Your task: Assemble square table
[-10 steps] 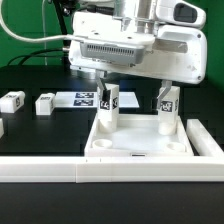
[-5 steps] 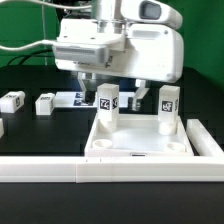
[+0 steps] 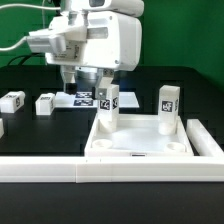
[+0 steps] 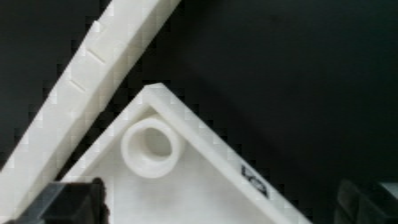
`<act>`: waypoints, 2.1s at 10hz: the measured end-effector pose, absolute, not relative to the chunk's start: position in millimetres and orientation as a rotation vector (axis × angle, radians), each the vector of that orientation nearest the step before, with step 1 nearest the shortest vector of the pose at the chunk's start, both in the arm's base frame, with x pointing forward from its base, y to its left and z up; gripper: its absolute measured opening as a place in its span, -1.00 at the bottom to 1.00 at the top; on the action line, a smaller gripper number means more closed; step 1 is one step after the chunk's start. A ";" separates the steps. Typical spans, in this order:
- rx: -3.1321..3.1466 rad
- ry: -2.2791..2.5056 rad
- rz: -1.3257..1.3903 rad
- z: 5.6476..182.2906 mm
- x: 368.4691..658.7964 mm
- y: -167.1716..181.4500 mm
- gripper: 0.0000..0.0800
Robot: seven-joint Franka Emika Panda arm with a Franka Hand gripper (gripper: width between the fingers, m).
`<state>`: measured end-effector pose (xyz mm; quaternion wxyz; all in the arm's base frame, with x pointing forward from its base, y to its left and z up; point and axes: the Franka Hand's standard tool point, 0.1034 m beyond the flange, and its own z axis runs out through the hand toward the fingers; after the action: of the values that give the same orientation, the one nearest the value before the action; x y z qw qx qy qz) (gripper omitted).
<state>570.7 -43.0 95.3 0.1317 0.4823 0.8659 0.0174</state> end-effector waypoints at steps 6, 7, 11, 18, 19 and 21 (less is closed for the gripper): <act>1.937 2.157 0.134 95.8 566.9 -53.8 0.62; 2.088 2.002 0.163 100.7 565.5 -71.5 0.62; 2.454 1.581 0.240 96.9 542.4 -96.1 0.62; 2.733 1.135 0.353 96.9 548.5 -96.8 0.62; 2.758 1.091 0.357 96.3 547.7 -97.3 0.62; 2.939 0.703 0.338 90.5 526.7 -110.5 0.62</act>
Offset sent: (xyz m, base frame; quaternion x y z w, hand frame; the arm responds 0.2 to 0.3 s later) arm 0.0000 0.0000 0.0000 0.0000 0.0000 0.1938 0.9810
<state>526.7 -110.5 90.5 0.0504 0.9653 0.2309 0.1110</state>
